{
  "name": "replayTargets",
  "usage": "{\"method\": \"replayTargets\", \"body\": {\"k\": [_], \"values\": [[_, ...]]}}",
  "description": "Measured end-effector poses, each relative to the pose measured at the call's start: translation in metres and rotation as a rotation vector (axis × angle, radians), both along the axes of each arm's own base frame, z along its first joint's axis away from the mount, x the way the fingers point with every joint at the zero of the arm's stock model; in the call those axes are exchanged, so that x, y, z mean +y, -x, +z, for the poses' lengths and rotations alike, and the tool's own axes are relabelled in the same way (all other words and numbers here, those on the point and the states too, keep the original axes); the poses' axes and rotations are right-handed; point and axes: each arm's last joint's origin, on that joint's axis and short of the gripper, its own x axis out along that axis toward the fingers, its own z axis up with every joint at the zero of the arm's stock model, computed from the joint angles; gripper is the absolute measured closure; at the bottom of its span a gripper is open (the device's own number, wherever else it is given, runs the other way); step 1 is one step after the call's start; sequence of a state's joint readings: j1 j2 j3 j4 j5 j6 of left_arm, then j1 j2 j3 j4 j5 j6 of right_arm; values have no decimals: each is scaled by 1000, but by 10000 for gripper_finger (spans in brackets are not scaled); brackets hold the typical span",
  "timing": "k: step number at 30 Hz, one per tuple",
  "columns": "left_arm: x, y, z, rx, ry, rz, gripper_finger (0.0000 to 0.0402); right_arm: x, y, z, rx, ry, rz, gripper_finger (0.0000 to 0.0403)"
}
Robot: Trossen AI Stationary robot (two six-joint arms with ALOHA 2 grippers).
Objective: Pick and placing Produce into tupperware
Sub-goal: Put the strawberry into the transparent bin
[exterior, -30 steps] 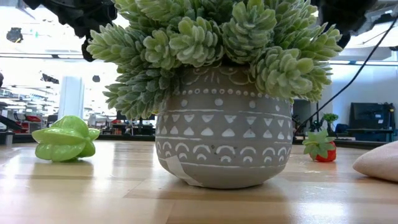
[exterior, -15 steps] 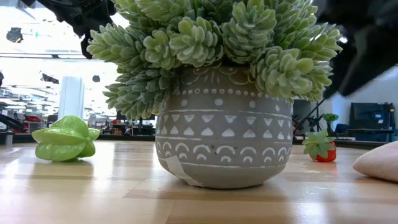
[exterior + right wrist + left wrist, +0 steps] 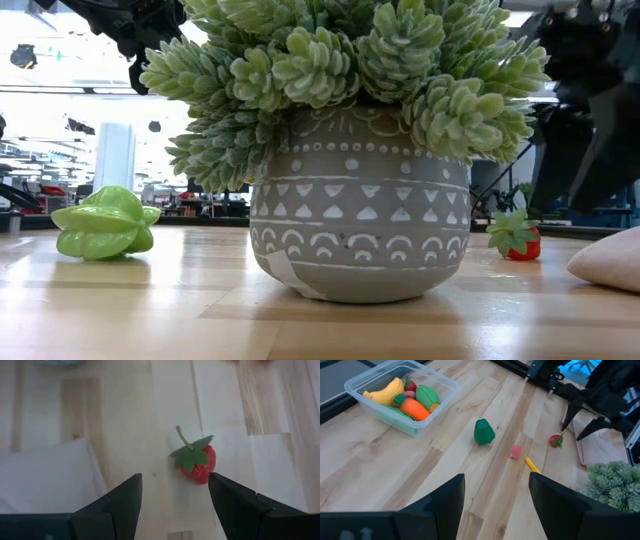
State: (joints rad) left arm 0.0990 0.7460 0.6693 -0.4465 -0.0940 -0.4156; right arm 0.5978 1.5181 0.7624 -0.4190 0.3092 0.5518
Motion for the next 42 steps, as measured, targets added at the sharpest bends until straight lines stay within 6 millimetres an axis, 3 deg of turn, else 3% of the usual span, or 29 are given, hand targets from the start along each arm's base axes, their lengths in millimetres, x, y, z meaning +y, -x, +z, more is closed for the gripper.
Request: {"method": "replayTargets", "body": {"k": [9,26,42], "values": [[0,0,0,-3,10,7,189,-10,-11,-14,32,22,-52,182],[0,0,0,-3,13,9,189,-22,-27,-19,43,-44,-20,182],[0,0,0,1,12,8,189,-25,-26,-20,72,-54,-11,182]]}}
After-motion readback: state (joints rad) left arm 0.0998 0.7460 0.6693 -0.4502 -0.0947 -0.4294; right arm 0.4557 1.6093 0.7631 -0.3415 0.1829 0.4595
